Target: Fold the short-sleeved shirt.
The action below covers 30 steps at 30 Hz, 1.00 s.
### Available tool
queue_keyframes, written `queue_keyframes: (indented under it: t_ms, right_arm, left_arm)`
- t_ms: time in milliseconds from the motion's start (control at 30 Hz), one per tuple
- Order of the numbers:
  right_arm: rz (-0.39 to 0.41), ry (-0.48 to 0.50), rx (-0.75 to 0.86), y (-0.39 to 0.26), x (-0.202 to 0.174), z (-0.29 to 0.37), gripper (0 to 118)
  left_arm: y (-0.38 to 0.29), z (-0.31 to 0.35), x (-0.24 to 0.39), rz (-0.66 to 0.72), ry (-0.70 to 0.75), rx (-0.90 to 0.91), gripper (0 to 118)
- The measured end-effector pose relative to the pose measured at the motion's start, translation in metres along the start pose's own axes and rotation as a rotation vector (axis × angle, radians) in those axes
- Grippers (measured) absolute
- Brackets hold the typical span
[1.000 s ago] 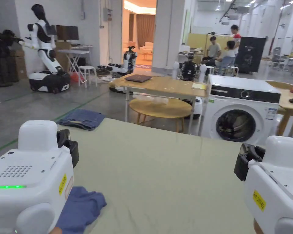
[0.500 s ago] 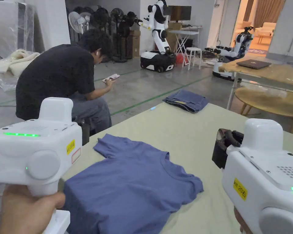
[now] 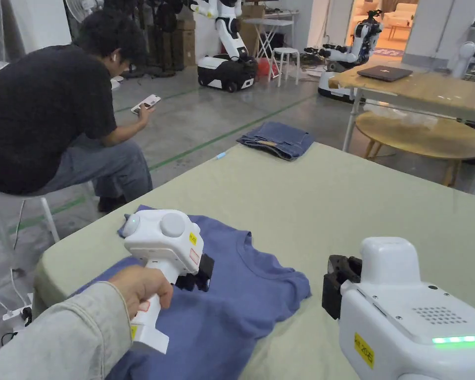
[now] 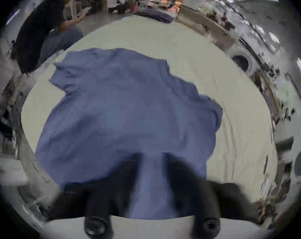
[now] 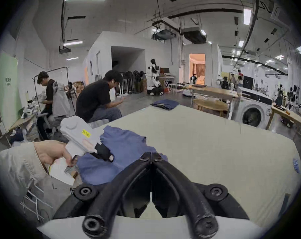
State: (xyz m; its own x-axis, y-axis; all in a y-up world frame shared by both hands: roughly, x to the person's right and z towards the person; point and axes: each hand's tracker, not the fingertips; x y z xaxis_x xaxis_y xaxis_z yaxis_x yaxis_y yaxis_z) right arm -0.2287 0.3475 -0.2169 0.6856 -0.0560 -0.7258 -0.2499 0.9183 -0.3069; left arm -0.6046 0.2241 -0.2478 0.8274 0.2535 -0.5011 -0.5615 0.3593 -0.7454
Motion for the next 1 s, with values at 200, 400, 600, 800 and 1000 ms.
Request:
queue_keyframes:
  t_ms: [200,400,600,800,1000]
  right_arm:
    - [-0.012,-0.018,-0.031,-0.008,0.007,-0.007,0]
    - [-0.013,-0.037,-0.033,-0.012,0.021,0.004,0]
    - [-0.072,-0.085,0.011,-0.013,0.047,0.033,0]
    - [-0.131,-0.203,0.073,-0.012,0.089,0.087,0]
    - [-0.175,-0.372,0.142,-0.018,0.14,0.161,0]
  left_arm:
    - [-0.001,-0.054,0.007,0.086,0.101,-0.102,118]
    - [-0.033,-0.037,0.039,-0.098,0.187,-0.074,1]
    - [-0.007,-0.039,0.058,-0.026,-0.014,-0.045,0]
    - [-0.015,-0.04,0.209,-0.199,-0.326,-0.011,0]
    - [-0.101,-0.05,0.421,-0.552,-0.628,-0.076,0]
